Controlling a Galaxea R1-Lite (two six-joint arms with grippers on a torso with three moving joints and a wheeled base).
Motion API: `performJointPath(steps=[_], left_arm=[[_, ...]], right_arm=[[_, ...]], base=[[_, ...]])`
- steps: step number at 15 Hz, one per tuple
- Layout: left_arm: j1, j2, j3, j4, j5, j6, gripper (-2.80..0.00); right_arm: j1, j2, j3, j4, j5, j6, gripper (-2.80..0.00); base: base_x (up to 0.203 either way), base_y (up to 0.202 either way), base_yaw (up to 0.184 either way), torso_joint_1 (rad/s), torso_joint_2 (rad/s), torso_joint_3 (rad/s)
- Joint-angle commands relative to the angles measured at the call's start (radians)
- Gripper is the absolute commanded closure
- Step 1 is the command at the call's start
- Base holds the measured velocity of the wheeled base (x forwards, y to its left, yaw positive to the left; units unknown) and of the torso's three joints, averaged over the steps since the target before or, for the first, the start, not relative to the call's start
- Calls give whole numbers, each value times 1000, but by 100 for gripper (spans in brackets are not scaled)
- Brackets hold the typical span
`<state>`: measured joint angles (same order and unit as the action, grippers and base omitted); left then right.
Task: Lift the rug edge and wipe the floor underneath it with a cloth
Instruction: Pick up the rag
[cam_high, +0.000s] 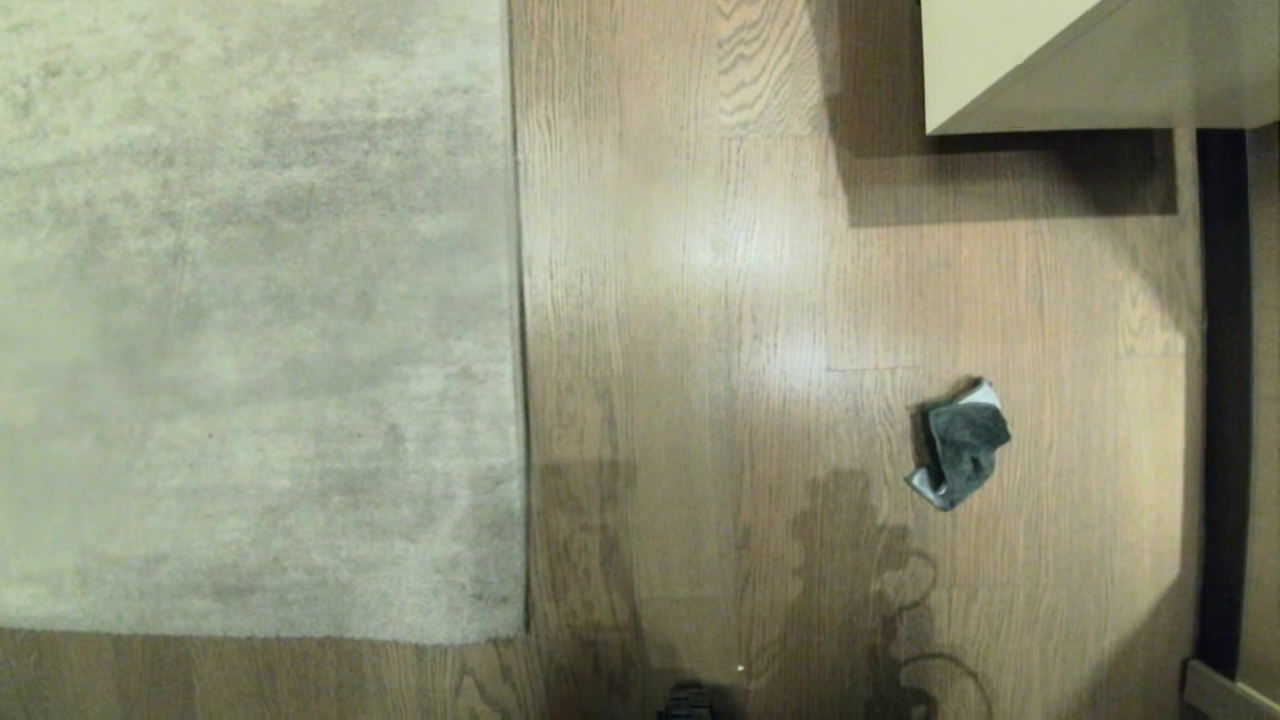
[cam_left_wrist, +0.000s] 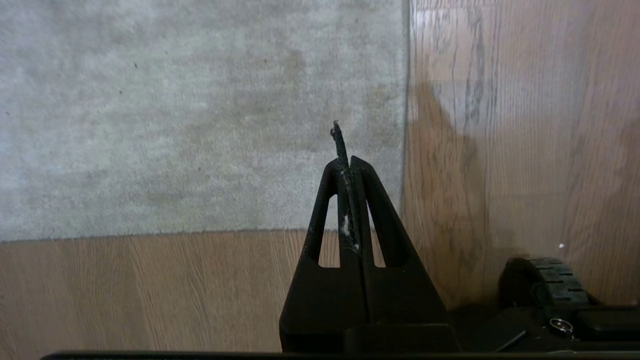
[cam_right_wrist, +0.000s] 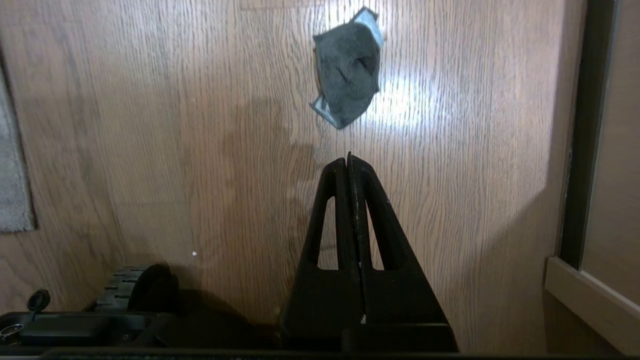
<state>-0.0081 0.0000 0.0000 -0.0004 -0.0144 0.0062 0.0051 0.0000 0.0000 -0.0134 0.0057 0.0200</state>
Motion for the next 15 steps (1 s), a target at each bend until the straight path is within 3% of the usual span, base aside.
performJointPath(steps=[1, 15], left_arm=[[0, 0, 0, 0, 1, 0, 0], [0, 0, 0, 0, 1, 1, 0]], right_arm=[[1, 2, 0, 0, 0, 0, 0], [1, 2, 0, 0, 0, 0, 0]], base=[[0, 0, 0, 0, 10, -200], [0, 0, 0, 3, 2, -192]])
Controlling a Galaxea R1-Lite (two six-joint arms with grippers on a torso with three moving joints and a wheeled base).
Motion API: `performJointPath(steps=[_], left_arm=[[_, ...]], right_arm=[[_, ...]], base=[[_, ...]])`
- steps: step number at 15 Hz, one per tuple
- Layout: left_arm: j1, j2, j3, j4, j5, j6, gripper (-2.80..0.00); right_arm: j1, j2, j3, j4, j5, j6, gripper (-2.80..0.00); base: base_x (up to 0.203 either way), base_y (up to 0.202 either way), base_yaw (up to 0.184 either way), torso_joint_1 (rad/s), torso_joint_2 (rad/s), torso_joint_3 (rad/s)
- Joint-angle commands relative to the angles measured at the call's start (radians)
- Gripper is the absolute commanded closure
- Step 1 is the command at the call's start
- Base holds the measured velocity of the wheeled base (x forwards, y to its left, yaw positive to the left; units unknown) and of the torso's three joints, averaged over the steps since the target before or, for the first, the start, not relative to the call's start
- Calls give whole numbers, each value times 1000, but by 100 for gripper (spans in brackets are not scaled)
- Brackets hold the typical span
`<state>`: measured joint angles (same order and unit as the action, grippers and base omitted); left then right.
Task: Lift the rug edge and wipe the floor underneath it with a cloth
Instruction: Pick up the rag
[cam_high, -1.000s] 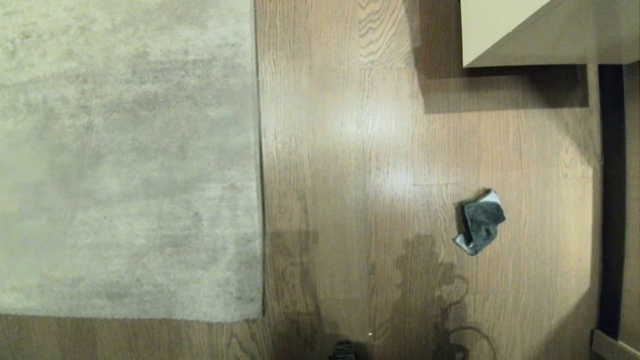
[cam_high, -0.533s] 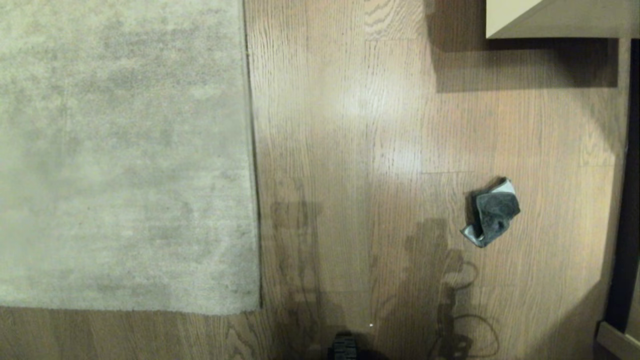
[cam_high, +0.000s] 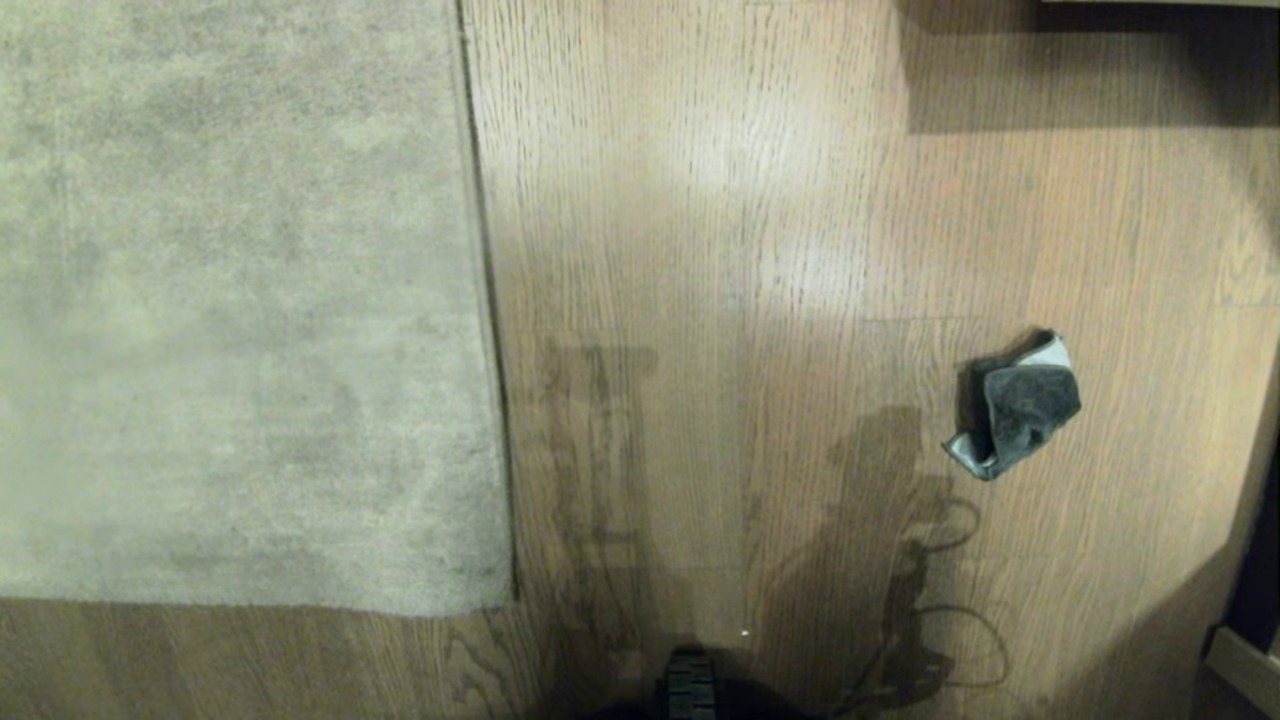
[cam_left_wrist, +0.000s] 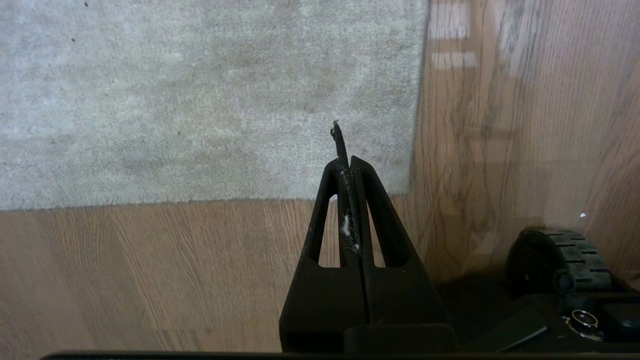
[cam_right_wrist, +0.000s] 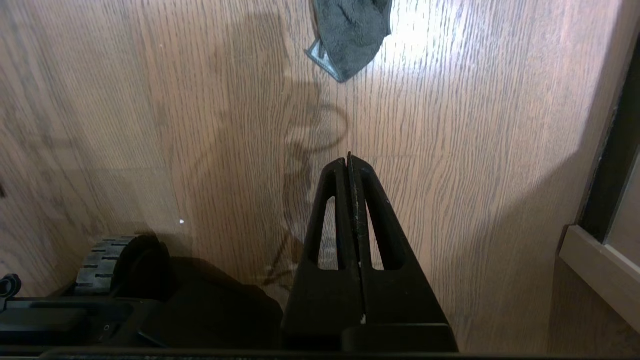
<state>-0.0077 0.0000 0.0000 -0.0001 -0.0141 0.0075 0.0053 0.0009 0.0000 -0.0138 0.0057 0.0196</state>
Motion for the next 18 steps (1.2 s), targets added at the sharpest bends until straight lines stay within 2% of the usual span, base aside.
performJointPath(steps=[1, 18], left_arm=[[0, 0, 0, 0, -1, 1, 0], [0, 0, 0, -1, 0, -1, 0]], right_arm=[[1, 1, 0, 0, 0, 0, 0], [1, 1, 0, 0, 0, 0, 0]], base=[[0, 0, 0, 7, 2, -67], [0, 0, 0, 0, 0, 0]])
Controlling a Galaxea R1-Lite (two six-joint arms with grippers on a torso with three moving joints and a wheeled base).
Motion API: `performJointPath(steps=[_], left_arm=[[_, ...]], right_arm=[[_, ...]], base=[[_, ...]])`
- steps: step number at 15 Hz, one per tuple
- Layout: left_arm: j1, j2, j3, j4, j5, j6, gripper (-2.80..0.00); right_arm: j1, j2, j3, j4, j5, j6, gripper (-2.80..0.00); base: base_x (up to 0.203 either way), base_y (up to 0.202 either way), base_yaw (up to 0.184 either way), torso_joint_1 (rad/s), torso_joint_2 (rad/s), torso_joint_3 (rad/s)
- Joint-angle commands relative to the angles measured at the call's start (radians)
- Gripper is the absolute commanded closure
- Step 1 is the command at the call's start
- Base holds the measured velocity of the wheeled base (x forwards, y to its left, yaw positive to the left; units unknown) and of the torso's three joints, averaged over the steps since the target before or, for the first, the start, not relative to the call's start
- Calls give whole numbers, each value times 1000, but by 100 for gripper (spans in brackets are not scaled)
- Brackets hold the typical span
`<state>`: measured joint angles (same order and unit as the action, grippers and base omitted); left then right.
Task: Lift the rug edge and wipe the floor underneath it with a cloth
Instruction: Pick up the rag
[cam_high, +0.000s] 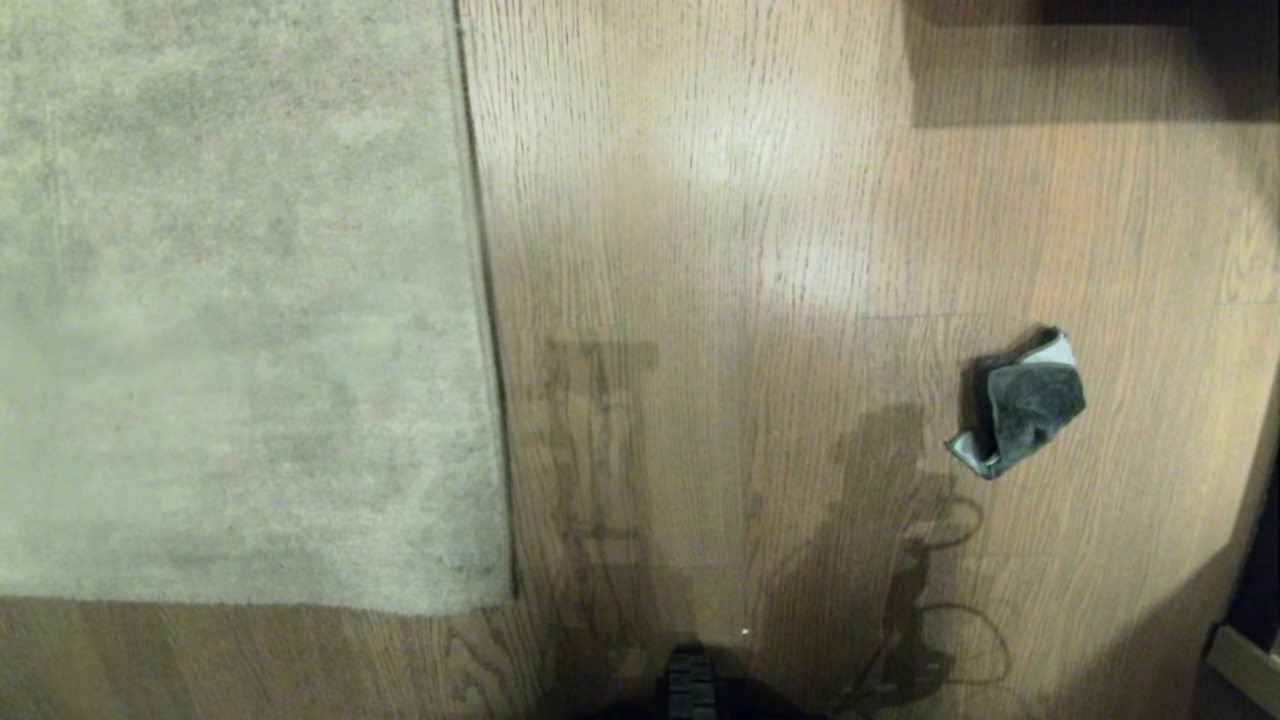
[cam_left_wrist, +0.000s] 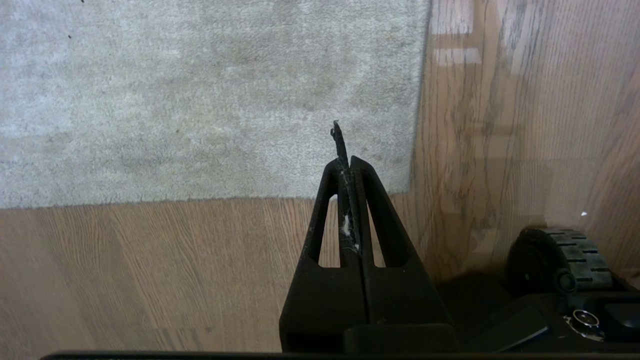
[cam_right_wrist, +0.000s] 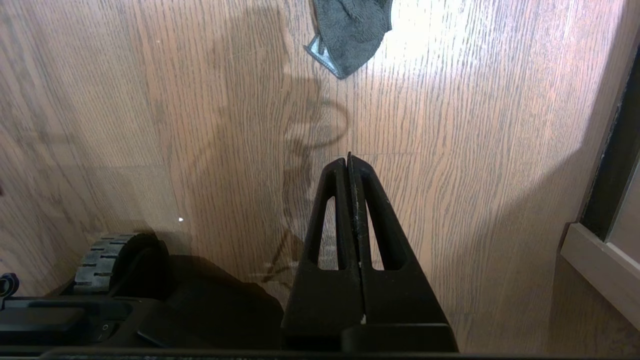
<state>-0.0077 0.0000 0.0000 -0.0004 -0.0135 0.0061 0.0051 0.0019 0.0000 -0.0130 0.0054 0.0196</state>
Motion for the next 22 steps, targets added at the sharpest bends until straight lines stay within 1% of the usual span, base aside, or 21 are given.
performJointPath(steps=[1, 16, 18, 20, 22], left_arm=[[0, 0, 0, -1, -2, 0, 0], [0, 0, 0, -1, 0, 0, 0], [0, 0, 0, -1, 0, 0, 0], [0, 0, 0, -1, 0, 0, 0], [0, 0, 0, 0, 0, 0, 0]], right_arm=[[1, 0, 0, -1, 1, 0, 0], [1, 0, 0, -2, 1, -6, 0], [1, 0, 0, 0, 1, -35, 0], [1, -1, 0, -3, 5, -100, 0], [1, -1, 0, -5, 5, -134, 0]], base=[[0, 0, 0, 0, 0, 0], [0, 0, 0, 0, 0, 0], [0, 0, 0, 0, 0, 0], [0, 0, 0, 0, 0, 0], [0, 0, 0, 0, 0, 0]])
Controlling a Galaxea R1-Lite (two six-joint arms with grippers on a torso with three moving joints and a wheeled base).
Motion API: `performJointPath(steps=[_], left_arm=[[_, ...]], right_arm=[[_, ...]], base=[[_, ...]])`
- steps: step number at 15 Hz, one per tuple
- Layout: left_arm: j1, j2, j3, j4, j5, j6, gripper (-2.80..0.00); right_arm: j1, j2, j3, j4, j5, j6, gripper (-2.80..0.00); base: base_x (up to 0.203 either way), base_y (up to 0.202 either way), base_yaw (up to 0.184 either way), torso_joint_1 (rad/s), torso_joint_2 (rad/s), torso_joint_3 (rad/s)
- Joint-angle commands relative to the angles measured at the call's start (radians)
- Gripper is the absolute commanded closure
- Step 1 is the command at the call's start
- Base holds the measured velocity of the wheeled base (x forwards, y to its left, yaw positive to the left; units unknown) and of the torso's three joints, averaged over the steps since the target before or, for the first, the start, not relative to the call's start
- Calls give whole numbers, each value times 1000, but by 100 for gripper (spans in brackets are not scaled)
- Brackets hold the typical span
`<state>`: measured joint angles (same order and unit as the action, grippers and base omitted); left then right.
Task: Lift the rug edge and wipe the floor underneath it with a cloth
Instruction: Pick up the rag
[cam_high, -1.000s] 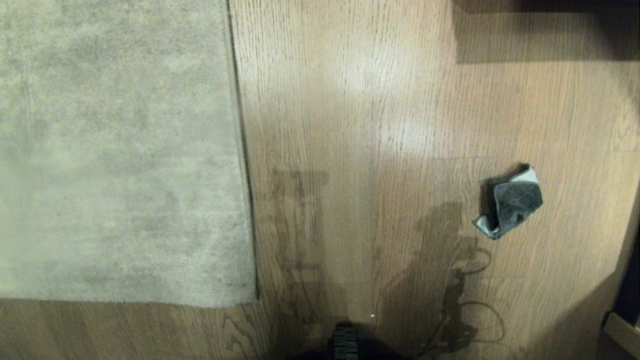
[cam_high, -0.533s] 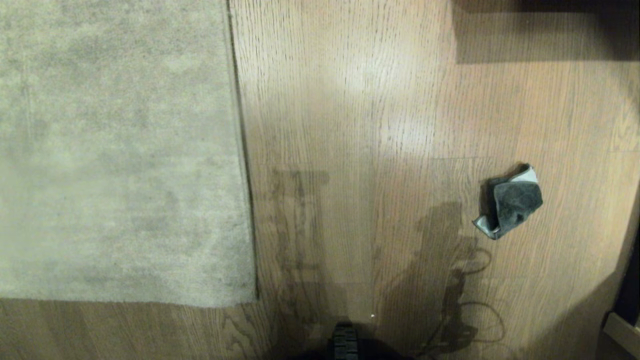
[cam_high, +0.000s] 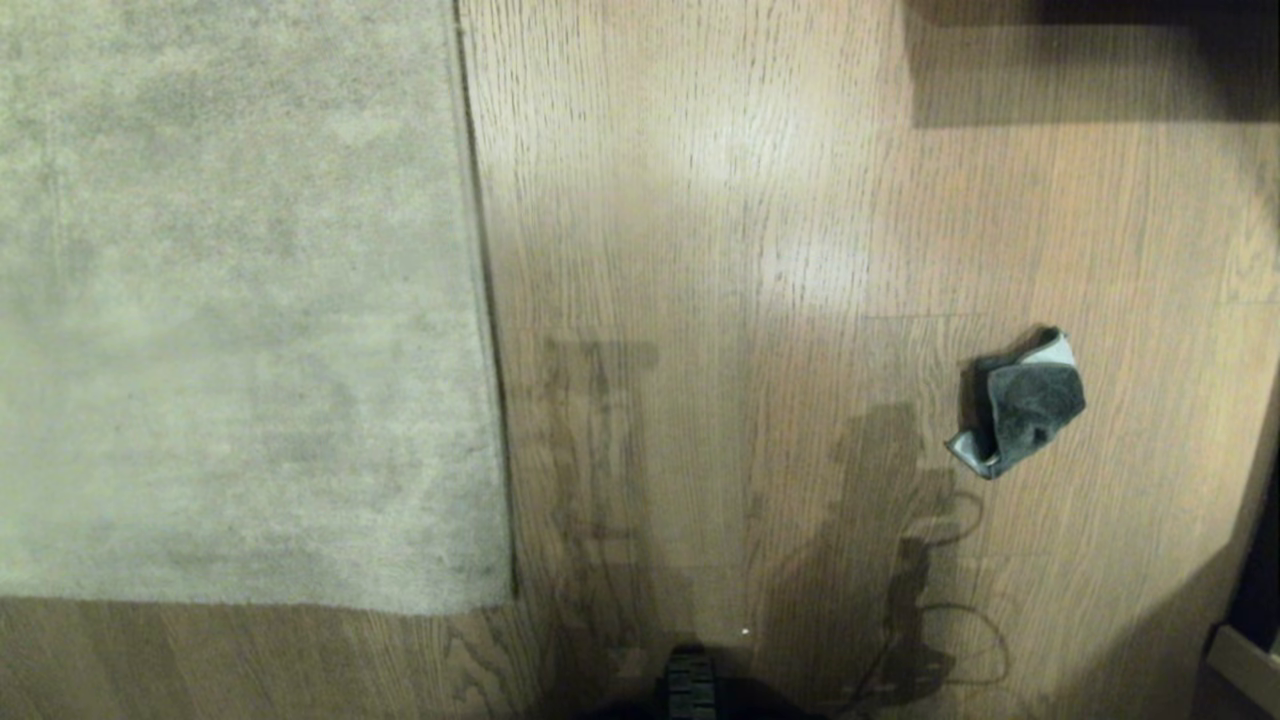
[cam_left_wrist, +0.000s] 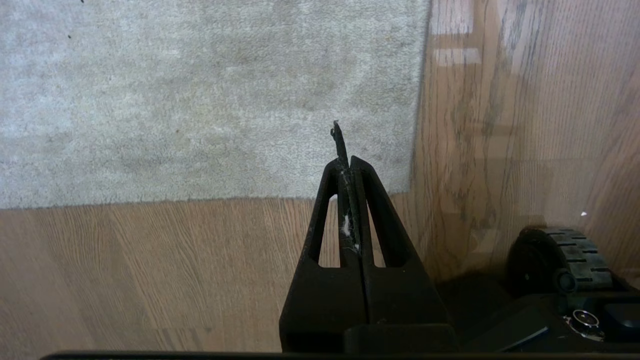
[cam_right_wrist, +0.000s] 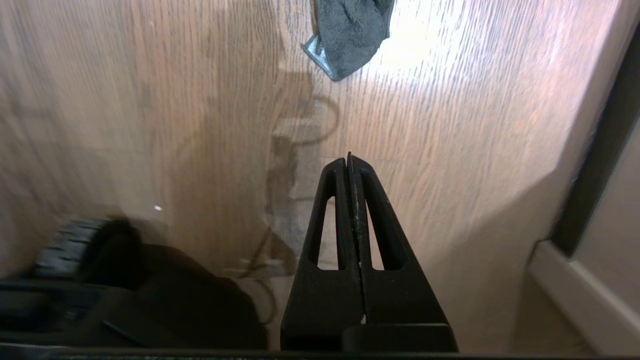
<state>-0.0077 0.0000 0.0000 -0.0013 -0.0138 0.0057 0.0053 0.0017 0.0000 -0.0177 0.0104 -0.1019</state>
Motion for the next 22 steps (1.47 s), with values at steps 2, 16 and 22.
performJointPath(steps=[2, 16, 22], left_arm=[[0, 0, 0, 0, 0, 0, 0], [0, 0, 0, 0, 0, 0, 0], [0, 0, 0, 0, 0, 0, 0]], right_arm=[[1, -2, 0, 1, -1, -21, 0], [2, 109, -55, 13, 33, -13, 0], [20, 280, -124, 5, 66, -13, 0]], base=[[0, 0, 0, 0, 0, 0], [0, 0, 0, 0, 0, 0], [0, 0, 0, 0, 0, 0]])
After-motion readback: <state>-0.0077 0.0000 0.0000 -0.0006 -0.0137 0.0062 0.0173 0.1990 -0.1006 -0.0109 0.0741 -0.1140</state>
